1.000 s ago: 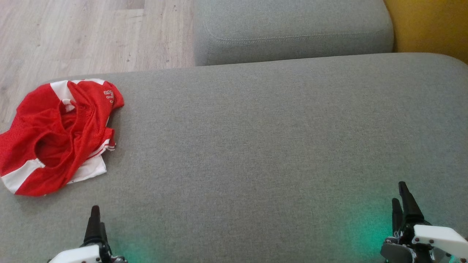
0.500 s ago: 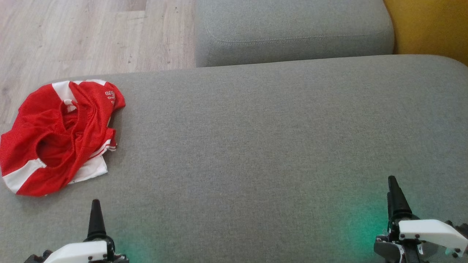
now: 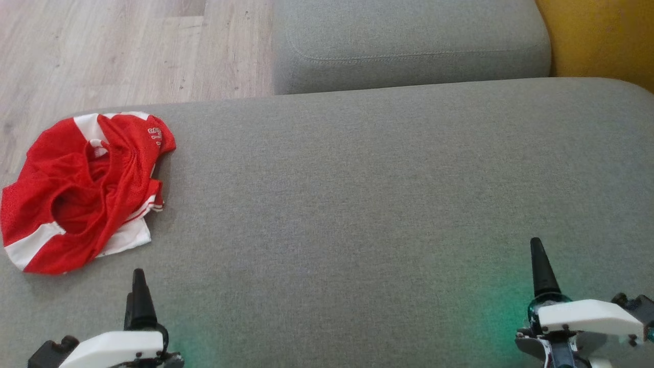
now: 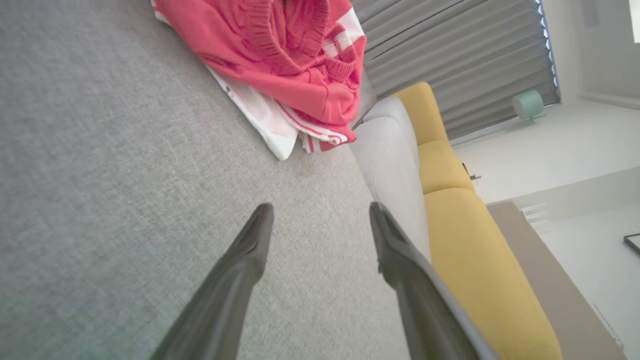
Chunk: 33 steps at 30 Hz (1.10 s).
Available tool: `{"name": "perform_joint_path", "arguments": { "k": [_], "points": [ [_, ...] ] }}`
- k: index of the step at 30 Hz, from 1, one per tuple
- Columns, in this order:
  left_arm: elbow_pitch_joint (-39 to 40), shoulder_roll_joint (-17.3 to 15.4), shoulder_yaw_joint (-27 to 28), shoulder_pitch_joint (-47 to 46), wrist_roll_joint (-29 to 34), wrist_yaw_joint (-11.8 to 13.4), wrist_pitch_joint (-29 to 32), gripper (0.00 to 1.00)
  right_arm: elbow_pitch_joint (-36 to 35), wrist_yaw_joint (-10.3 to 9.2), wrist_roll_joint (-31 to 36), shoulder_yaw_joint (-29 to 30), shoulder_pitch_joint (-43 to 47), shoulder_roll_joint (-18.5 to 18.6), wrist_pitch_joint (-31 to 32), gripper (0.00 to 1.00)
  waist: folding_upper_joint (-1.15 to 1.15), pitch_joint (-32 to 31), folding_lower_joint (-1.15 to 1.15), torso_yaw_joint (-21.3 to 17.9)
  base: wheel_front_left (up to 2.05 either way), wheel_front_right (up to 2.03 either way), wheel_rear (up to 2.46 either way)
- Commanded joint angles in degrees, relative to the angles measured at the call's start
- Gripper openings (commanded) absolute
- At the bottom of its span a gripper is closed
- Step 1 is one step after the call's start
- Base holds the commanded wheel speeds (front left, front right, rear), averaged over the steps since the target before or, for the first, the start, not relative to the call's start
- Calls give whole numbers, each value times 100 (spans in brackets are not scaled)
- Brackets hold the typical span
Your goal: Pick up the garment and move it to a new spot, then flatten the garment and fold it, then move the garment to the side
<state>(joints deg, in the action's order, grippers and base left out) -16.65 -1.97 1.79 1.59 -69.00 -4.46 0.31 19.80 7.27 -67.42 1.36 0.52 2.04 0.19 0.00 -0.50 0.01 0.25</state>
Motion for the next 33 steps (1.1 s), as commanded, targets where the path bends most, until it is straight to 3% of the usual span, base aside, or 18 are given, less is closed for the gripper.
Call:
{"name": "perform_joint_path", "arguments": {
  "k": [1,33],
  "points": [
    [245,-48,15,-140,253,46,-103,100,-242,8,285,-100,-253,40,-97,100,0,-2,0,-2,0,0,0],
    [649,-64,-308,-47,2652,470,-646,100,-424,13,2865,-631,-296,57,-638,100,0,-139,0,50,0,0,0]
  ]
}}
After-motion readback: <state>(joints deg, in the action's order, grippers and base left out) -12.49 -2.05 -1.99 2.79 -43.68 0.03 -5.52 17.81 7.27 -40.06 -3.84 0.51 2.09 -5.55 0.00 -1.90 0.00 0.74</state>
